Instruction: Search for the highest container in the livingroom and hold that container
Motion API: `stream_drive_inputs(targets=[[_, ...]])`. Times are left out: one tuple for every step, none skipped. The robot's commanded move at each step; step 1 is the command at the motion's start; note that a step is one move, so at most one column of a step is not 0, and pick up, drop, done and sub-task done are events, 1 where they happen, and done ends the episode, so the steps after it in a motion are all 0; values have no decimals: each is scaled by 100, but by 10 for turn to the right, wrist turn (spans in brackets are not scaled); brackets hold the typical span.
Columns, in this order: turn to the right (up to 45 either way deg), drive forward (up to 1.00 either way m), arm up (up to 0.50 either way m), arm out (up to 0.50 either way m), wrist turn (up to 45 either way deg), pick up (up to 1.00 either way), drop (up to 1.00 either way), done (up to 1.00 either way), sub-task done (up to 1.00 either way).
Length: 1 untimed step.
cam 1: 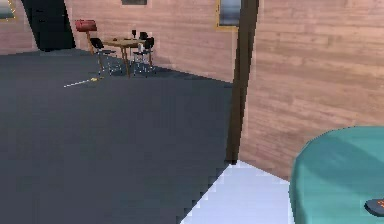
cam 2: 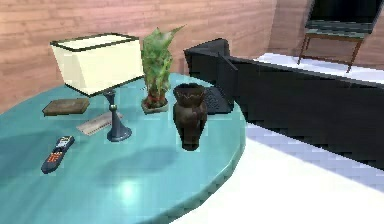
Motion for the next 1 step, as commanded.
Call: stream_drive_inputs(targets=[[0, 0, 38, 0, 0, 0, 0, 0, 0]])
